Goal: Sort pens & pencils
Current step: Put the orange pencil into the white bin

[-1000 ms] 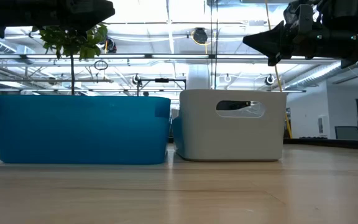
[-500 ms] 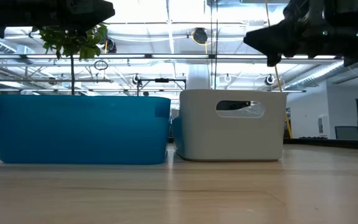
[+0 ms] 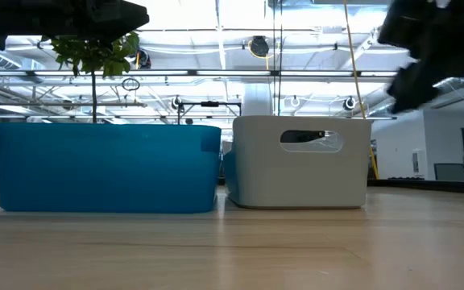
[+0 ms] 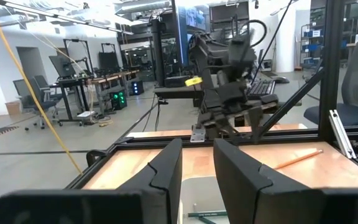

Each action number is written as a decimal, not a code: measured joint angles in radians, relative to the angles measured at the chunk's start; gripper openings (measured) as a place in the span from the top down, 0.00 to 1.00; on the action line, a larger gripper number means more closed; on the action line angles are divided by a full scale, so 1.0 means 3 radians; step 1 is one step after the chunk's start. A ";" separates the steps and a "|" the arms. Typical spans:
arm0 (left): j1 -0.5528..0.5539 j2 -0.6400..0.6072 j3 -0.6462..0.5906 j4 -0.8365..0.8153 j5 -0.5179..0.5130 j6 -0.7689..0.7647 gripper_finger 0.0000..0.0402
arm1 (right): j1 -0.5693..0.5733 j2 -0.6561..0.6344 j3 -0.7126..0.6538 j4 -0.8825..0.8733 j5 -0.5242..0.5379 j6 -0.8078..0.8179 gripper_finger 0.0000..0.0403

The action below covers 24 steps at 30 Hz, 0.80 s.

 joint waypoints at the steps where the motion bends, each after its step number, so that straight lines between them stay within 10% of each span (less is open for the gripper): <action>1: 0.0000 0.0000 0.0001 0.0000 0.0001 0.0000 0.76 | 0.0096 -0.0001 0.0009 -0.0119 0.0001 0.0241 0.59; 24: 0.0000 0.0000 0.0001 -0.0036 0.0000 -0.0010 0.76 | 0.1010 0.1663 0.0939 -0.1669 -0.0543 0.3017 0.71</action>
